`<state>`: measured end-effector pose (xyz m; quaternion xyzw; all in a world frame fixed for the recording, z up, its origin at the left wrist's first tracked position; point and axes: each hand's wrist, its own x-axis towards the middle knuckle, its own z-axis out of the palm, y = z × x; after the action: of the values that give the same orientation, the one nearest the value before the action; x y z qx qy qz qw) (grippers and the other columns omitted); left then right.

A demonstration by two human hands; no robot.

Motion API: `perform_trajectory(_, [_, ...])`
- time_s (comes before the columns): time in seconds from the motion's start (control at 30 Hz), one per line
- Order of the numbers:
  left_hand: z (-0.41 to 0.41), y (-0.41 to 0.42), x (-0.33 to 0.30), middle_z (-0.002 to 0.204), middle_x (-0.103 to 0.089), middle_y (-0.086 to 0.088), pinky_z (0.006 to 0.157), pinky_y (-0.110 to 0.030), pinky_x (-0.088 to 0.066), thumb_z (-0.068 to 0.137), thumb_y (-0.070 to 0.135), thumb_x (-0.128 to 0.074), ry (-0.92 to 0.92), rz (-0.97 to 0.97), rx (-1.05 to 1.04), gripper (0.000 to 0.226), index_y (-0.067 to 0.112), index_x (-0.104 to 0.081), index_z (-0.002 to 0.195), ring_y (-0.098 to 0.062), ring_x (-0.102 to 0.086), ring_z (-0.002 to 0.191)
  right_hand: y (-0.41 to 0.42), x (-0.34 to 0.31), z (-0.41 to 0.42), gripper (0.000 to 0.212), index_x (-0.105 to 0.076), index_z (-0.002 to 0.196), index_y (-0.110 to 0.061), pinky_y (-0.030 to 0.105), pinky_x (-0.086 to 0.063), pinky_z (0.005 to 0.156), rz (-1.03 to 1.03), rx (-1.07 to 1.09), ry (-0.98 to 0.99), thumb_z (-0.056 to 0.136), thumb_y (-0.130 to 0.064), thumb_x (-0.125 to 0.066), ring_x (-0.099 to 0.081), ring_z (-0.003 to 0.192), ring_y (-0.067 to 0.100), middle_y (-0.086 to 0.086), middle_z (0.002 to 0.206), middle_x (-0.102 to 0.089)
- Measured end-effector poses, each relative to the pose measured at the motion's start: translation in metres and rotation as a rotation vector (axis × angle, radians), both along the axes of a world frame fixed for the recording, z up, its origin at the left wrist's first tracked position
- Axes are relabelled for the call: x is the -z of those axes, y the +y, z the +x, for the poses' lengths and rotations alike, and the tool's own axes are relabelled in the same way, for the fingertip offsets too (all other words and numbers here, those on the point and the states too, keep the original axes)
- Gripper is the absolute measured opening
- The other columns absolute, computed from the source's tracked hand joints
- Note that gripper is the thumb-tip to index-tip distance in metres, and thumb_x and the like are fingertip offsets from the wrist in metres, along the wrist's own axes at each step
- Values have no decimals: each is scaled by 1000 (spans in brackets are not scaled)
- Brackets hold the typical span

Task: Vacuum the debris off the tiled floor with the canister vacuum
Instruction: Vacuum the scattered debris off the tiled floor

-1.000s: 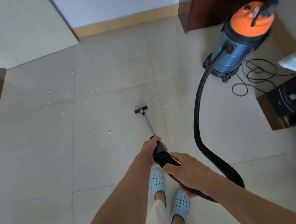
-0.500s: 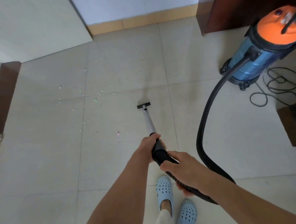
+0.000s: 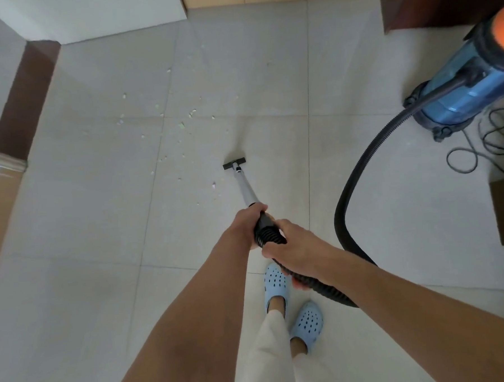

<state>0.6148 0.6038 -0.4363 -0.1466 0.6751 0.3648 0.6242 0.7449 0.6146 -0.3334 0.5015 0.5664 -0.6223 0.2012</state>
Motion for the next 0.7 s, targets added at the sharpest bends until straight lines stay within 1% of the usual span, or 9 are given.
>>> perform_trajectory(0.07, [10,-11,0,69,-56,-10,48,-28,-50,92,12,-57,-12,4,1,12,2,-53,86,-21,-54,56,-12,1,10,38,-44,134,-29,26,-46,44,7,17,16,98,-25,-55,-50,43,14,8,74,-58])
perform_trajectory(0.13, [18,-23,1,71,-57,-11,49,-29,-50,91,12,-58,-6,8,13,12,1,-53,93,-22,-55,57,-23,-1,19,38,-44,133,-30,28,-46,46,31,6,30,98,-25,-56,-50,46,14,6,73,-58])
perform_trajectory(0.23, [26,-35,0,72,-58,-12,55,-31,-52,90,11,-58,10,14,30,15,-2,-53,97,-23,-57,59,-36,0,32,45,-44,139,-31,27,-45,45,13,45,58,97,-26,-58,-49,43,13,5,69,-59])
perform_trajectory(0.33, [22,-38,0,73,-59,-13,61,-34,-52,90,11,-58,49,9,44,19,-4,-54,100,-24,-57,61,-38,-1,30,52,-43,147,-32,23,-43,41,9,48,88,98,-27,-59,-48,35,5,5,70,-59])
perform_trajectory(0.4, [12,-36,-1,75,-58,-13,58,-33,-52,90,12,-58,61,6,44,20,-4,-53,102,-24,-57,61,-35,0,20,53,-42,149,-32,22,-42,40,3,60,103,99,-27,-59,-48,33,3,6,72,-59])
perform_trajectory(0.47, [-2,-33,-1,75,-58,-13,53,-31,-51,91,11,-58,64,3,25,19,-4,-53,103,-23,-57,60,-30,3,7,49,-46,145,-32,22,-42,40,-5,62,108,98,-27,-59,-49,36,7,6,70,-60])
perform_trajectory(0.57, [-22,-31,0,75,-58,-14,52,-31,-51,91,11,-58,78,-11,2,22,-4,-53,108,-24,-58,60,-22,6,-13,41,-52,136,-34,23,-42,40,-46,72,111,96,-27,-58,-49,40,15,8,67,-59])
perform_trajectory(0.63, [-34,-30,-1,75,-58,-13,49,-30,-50,92,11,-57,90,-14,-12,23,-4,-53,109,-23,-58,60,-18,7,-23,40,-52,135,-35,23,-41,40,-62,56,115,96,-27,-57,-49,39,15,8,66,-58])
perform_trajectory(0.7, [-40,-30,-4,74,-57,-13,48,-29,-50,93,10,-57,87,-12,-38,20,-4,-52,106,-22,-57,58,-16,5,-31,40,-52,135,-36,23,-42,40,-66,44,118,96,-26,-56,-49,39,16,8,66,-57])
